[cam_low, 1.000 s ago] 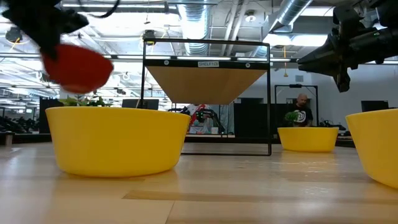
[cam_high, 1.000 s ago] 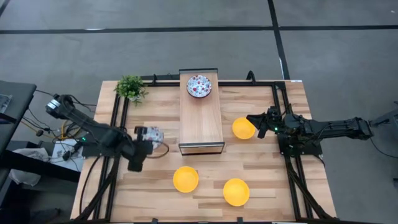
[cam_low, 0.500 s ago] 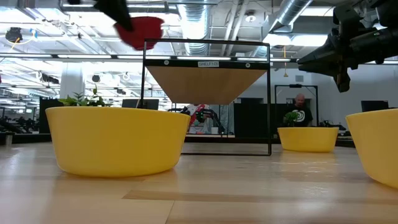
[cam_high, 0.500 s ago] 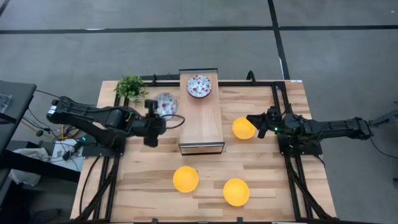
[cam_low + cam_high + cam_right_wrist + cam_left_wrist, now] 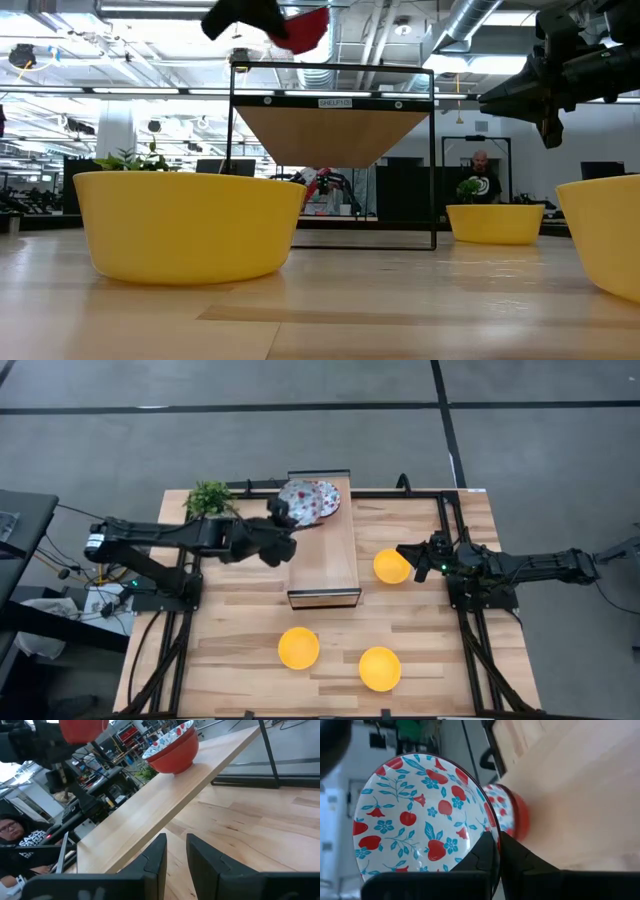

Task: Pick & Place Mini bowls
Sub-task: Stack the white patterned bowl on the other white patterned bowls on the shelf

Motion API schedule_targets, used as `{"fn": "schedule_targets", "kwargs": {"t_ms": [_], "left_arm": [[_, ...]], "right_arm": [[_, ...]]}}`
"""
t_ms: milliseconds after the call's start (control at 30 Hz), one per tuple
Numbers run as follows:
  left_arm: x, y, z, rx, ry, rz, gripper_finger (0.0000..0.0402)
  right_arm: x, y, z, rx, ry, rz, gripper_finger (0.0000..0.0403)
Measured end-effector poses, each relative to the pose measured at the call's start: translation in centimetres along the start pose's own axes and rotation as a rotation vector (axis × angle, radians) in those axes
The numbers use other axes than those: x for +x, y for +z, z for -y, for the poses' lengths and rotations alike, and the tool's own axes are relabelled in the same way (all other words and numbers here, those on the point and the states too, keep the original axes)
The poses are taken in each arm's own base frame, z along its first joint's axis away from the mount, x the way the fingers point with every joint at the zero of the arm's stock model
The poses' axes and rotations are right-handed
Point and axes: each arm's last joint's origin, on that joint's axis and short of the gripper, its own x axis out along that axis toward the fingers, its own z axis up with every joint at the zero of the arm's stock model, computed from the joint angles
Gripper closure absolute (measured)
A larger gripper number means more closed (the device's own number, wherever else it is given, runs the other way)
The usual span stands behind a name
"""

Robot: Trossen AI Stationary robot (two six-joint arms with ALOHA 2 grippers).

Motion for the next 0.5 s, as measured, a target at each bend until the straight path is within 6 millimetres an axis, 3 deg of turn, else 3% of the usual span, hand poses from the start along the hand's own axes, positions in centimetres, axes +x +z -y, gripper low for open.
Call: {"fn": "schedule_targets", "kwargs": {"t_ms": [233, 500], "left_arm": [[2.2, -1.1, -1.8, 0.075, 0.058, 0.032, 0.0394], [3.1, -3.0, -4.2, 0.032, 0.067, 0.102, 0.0394]], "right_arm": [[0.0, 0.0, 0.0, 0.007, 0.000, 0.000, 0.0339], [0.0, 0.0, 0.0, 0.026, -0.001, 0.000, 0.0339]]}}
